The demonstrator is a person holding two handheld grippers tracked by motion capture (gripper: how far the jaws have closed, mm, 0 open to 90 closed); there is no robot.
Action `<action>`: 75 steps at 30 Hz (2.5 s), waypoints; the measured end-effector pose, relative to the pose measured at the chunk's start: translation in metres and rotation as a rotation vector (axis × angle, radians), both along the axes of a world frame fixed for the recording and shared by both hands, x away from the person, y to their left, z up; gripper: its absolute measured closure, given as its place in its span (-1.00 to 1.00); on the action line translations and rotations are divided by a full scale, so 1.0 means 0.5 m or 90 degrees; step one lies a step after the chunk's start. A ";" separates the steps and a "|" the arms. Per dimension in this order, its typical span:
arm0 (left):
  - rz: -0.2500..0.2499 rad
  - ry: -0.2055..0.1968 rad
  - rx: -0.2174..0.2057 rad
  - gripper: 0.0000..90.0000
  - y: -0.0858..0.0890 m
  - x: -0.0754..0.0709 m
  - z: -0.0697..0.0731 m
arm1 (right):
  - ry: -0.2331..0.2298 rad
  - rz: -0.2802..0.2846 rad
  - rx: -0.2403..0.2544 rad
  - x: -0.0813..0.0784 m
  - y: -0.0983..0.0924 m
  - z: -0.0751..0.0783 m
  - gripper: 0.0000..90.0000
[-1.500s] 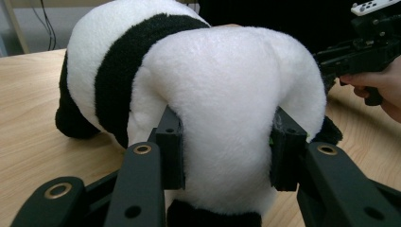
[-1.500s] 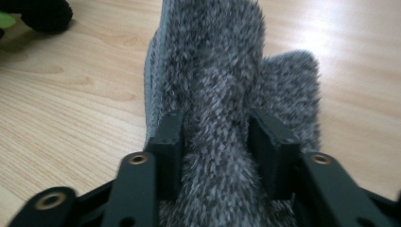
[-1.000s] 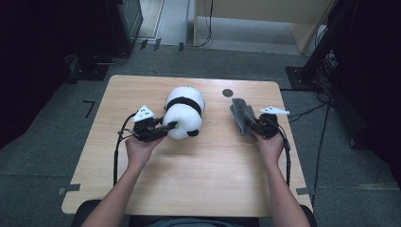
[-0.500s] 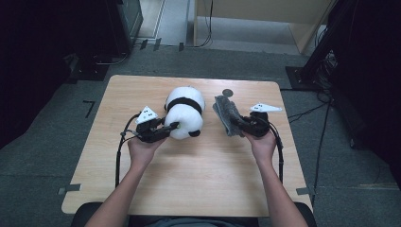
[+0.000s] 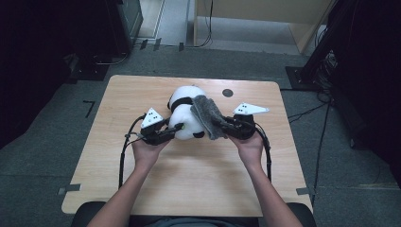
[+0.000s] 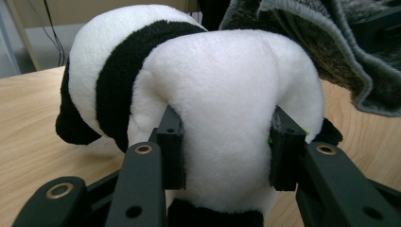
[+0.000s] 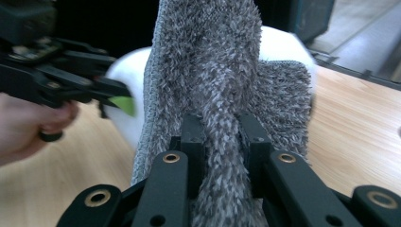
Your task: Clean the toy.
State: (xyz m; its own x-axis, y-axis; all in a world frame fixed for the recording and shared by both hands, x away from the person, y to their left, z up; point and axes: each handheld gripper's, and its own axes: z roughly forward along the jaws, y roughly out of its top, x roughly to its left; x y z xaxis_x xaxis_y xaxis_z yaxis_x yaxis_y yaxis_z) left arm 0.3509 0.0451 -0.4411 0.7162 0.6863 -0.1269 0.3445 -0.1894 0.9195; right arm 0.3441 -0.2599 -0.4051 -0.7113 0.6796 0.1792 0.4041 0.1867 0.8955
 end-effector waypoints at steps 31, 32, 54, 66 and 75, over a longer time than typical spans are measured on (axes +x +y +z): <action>0.023 -0.020 -0.019 0.29 -0.004 -0.020 0.014 | -0.027 0.123 -0.067 -0.051 0.150 -0.041 0.74; 0.023 -0.019 -0.018 0.29 -0.004 -0.020 0.014 | -0.017 0.125 -0.070 -0.049 0.150 -0.049 0.74; 0.018 -0.009 -0.055 0.29 0.020 -0.014 0.017 | 0.063 0.128 -0.128 -0.018 0.132 -0.125 0.75; 0.014 -0.003 -0.066 0.29 0.035 -0.015 0.014 | 0.104 0.049 -0.088 0.015 0.053 -0.122 0.75; 0.005 -0.010 -0.053 0.29 0.028 -0.020 0.012 | 0.089 -0.015 -0.003 0.023 -0.012 -0.083 0.75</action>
State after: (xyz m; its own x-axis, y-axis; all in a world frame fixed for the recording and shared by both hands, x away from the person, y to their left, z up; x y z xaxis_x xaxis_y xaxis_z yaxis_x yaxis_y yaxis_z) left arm 0.3410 0.0589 -0.4352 0.7134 0.6790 -0.1734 0.3315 -0.1091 0.9371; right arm 0.3554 -0.2661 -0.4468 -0.6639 0.6966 0.2722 0.5295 0.1808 0.8288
